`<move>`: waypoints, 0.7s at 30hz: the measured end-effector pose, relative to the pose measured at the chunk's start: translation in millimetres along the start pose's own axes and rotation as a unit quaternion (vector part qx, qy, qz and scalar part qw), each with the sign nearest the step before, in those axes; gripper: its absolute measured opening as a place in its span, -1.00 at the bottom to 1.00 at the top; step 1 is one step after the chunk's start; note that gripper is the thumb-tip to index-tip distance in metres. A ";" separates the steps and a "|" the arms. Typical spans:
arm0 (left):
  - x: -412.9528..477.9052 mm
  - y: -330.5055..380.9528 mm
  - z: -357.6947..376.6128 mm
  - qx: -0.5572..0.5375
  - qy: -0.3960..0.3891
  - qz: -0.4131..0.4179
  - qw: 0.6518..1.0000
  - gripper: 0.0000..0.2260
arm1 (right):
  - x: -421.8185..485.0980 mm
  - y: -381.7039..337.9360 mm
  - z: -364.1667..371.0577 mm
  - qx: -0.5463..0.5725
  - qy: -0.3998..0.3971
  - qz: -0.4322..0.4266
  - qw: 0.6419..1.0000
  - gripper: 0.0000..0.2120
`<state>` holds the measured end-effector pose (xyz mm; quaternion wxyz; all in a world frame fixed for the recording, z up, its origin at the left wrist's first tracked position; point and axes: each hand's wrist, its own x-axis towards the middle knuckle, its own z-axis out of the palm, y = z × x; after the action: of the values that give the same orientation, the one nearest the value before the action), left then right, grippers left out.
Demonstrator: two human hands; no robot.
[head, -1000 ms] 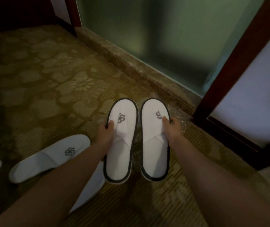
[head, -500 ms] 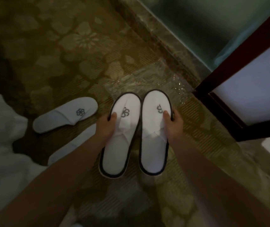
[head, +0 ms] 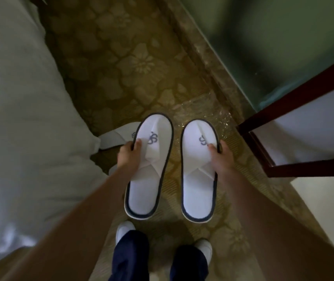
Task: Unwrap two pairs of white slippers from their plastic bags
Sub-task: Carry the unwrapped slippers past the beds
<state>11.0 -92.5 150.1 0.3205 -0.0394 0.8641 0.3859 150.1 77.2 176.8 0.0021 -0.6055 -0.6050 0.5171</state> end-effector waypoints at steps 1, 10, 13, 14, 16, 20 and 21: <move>-7.6 10.9 -11.8 0.006 0.002 0.009 1.000 -0.61 | -10.5 -14.4 -1.9 -0.002 -0.013 0.001 1.000 -0.44; -59.0 56.1 -114.1 -0.012 0.060 0.031 0.998 -0.71 | -97.4 -115.9 14.3 -0.020 -0.086 -0.057 0.994 -0.40; -71.0 55.9 -148.4 -0.029 0.093 0.031 0.995 -0.72 | -120.4 -136.0 27.4 -0.016 -0.110 -0.074 0.991 -0.39; -73.4 54.2 -158.5 -0.037 0.108 0.031 0.993 -0.72 | -125.6 -140.7 32.3 -0.009 -0.120 -0.071 0.990 -0.37; -81.6 47.0 -178.0 -0.051 0.140 0.021 0.989 -0.73 | -138.8 -147.7 42.8 0.012 -0.146 -0.069 0.987 -0.33; -104.9 15.7 -209.8 -0.110 0.204 -0.007 0.973 -0.71 | -177.9 -149.9 60.6 0.008 -0.192 -0.099 0.976 -0.30; -113.1 8.3 -214.9 -0.122 0.219 -0.014 0.968 -0.70 | -187.7 -149.6 63.6 0.005 -0.205 -0.106 0.973 -0.30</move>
<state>-14.6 -255.8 328.2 0.1218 -0.1737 0.8591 0.4657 50.9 -60.3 358.3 -0.0643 -0.4193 -0.6503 0.6302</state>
